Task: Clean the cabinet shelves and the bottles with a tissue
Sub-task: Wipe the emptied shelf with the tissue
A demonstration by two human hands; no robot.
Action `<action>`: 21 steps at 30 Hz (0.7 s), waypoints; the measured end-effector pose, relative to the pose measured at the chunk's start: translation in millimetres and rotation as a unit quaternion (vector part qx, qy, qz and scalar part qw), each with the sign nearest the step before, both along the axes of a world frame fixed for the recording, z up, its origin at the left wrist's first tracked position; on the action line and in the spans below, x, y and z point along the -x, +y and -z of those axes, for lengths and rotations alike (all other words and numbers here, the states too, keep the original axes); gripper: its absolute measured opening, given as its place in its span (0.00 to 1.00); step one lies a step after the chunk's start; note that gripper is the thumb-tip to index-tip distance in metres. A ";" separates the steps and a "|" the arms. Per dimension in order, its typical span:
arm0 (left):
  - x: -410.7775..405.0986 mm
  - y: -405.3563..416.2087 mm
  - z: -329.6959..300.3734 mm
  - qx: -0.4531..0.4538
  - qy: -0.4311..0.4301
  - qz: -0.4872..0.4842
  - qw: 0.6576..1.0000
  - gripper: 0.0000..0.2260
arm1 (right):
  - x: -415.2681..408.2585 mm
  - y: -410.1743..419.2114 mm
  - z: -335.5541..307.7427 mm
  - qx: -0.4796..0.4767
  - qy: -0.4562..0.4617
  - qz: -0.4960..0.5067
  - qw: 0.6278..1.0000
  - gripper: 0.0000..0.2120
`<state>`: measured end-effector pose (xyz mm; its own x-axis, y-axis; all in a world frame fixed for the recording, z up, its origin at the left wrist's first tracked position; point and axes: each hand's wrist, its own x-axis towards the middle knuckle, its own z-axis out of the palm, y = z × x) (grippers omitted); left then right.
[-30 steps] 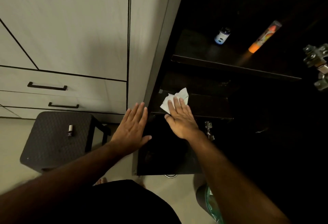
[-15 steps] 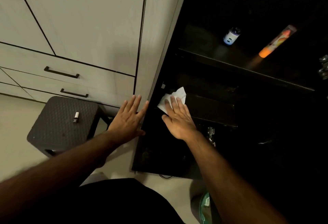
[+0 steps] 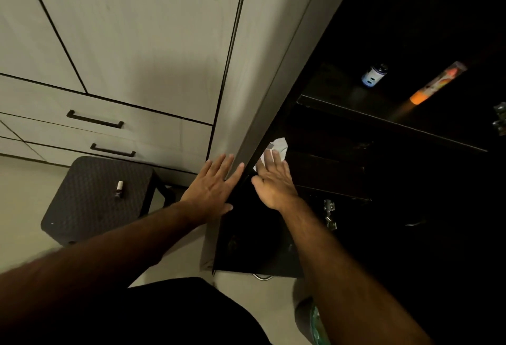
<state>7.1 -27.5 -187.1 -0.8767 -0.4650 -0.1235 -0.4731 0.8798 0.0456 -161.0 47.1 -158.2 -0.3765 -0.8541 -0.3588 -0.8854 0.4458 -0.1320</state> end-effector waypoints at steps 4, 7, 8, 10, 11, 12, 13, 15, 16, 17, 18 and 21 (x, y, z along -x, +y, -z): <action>-5.0 -7.9 -3.4 -0.010 0.027 0.029 0.999 0.44 | 0.8 34.7 0.9 -0.003 -0.019 -0.056 0.998 0.34; -8.6 -13.8 -5.0 -0.016 0.047 0.038 0.998 0.45 | 8.3 38.7 1.9 -0.015 0.007 -0.015 1.000 0.37; -10.1 -14.5 -5.1 -0.018 0.053 0.037 0.998 0.45 | 7.5 32.7 0.6 -0.022 0.015 0.007 1.000 0.39; -12.9 -15.5 -4.8 -0.019 0.055 0.035 0.998 0.45 | 0.4 13.3 -1.0 -0.041 0.034 0.040 0.998 0.47; -14.5 -15.8 -4.0 -0.019 0.054 0.034 0.998 0.45 | -4.6 3.0 -1.6 -0.055 0.045 0.047 0.996 0.51; -15.8 -16.0 -3.0 -0.019 0.054 0.032 0.998 0.45 | -9.0 -6.9 -1.7 -0.069 0.057 0.048 0.995 0.53; -16.9 -16.3 -2.6 -0.020 0.054 0.031 0.998 0.45 | -12.4 -15.5 -1.5 -0.083 0.068 0.044 0.993 0.54; -18.7 -15.9 -3.3 -0.021 0.051 0.029 0.998 0.44 | -17.1 -27.0 -1.9 -0.107 0.082 0.034 0.990 0.52; -19.0 -15.5 -3.7 -0.023 0.053 0.027 0.998 0.44 | -18.6 -29.5 -1.3 -0.114 0.088 0.031 0.989 0.51; -18.9 -14.3 -4.2 -0.028 0.057 0.023 0.998 0.44 | -19.0 -29.6 0.3 -0.113 0.093 0.026 0.989 0.50; -18.5 -13.1 -4.2 -0.034 0.057 0.018 0.998 0.44 | -18.6 -28.3 2.3 -0.107 0.095 0.020 0.990 0.50; -13.6 -8.8 -4.4 -0.043 0.050 0.006 0.998 0.44 | -16.2 -19.3 7.1 -0.059 0.083 0.000 0.995 0.49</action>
<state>20.8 -36.3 -182.7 -0.8916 -0.4468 -0.0738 -0.4527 0.8757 0.1677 -144.9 27.8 -165.4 -0.4386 -0.8098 -0.3897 -0.8907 0.4493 0.0689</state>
